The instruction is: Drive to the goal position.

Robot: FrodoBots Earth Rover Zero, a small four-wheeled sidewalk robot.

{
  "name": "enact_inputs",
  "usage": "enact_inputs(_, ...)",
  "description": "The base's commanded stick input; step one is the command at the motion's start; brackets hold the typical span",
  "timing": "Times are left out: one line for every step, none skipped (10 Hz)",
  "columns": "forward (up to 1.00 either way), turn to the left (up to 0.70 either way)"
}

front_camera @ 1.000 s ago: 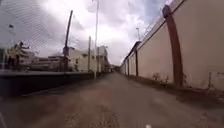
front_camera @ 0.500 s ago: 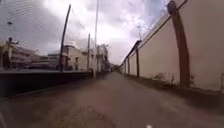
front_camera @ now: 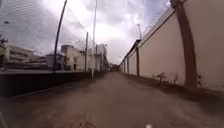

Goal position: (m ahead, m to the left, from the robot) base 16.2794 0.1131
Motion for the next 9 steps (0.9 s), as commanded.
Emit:
enact_inputs(0.7, 0.0)
enact_inputs(0.7, 0.0)
enact_inputs(0.7, 0.0)
enact_inputs(0.7, 0.0)
enact_inputs(0.7, 0.0)
enact_inputs(0.7, 0.0)
enact_inputs(0.7, 0.0)
enact_inputs(0.7, 0.0)
enact_inputs(0.7, 0.0)
